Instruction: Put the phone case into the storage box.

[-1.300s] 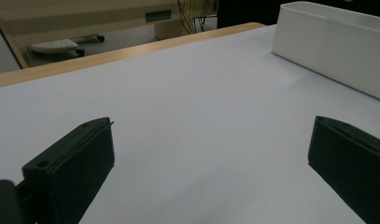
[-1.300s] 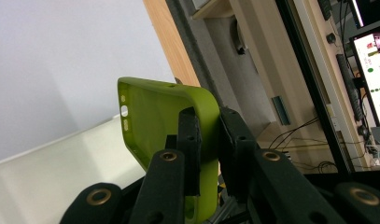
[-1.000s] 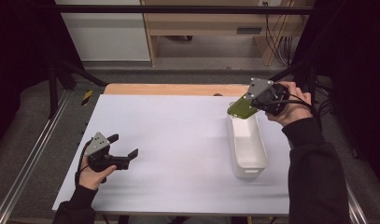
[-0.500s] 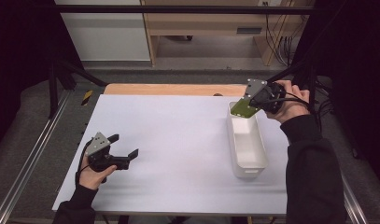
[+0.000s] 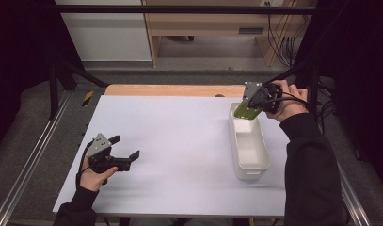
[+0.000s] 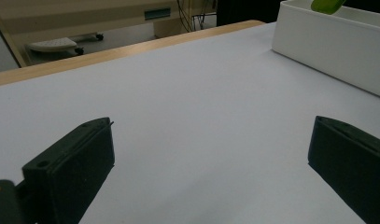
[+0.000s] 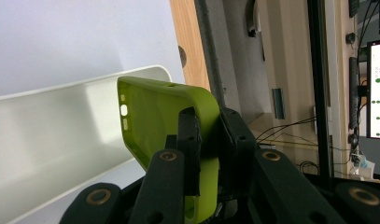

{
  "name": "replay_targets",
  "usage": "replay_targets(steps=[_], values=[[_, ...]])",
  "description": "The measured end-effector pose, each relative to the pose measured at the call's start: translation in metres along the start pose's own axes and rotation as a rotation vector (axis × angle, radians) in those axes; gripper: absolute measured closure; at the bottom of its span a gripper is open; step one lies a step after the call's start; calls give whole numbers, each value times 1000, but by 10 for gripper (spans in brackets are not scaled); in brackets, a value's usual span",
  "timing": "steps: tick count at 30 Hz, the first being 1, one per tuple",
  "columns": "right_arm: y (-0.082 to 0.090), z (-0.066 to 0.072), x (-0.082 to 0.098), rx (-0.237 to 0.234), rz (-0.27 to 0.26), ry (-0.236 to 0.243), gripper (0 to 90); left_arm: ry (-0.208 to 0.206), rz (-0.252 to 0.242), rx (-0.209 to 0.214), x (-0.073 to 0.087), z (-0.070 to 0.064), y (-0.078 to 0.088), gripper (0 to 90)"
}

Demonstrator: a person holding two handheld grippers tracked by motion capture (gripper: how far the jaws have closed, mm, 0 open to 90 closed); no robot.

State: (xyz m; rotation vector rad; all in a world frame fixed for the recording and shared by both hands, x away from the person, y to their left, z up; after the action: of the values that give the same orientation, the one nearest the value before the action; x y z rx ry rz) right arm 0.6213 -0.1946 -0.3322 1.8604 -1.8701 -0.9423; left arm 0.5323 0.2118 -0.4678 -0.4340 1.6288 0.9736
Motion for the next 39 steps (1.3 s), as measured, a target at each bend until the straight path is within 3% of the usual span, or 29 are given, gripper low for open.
replay_targets(steps=[22, 39], values=[[-29, -2, 0, -20, 25, 123, 796, -9, 19, 9, 3, -2, -3, 0], [-46, -3, -6, -57, 30, 178, 796, -11, 25, 10, 4, -2, -3, 0]])
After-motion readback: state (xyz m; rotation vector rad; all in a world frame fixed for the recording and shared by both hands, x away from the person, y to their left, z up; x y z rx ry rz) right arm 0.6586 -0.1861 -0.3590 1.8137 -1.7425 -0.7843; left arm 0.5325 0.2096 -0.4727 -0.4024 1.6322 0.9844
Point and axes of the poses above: each handheld gripper's, and its own axes: y roughly backward along the jaws, x roughly out of its underside, z roughly to its left, the point moved 10 cm from there along -y, roughly forward along the jaws
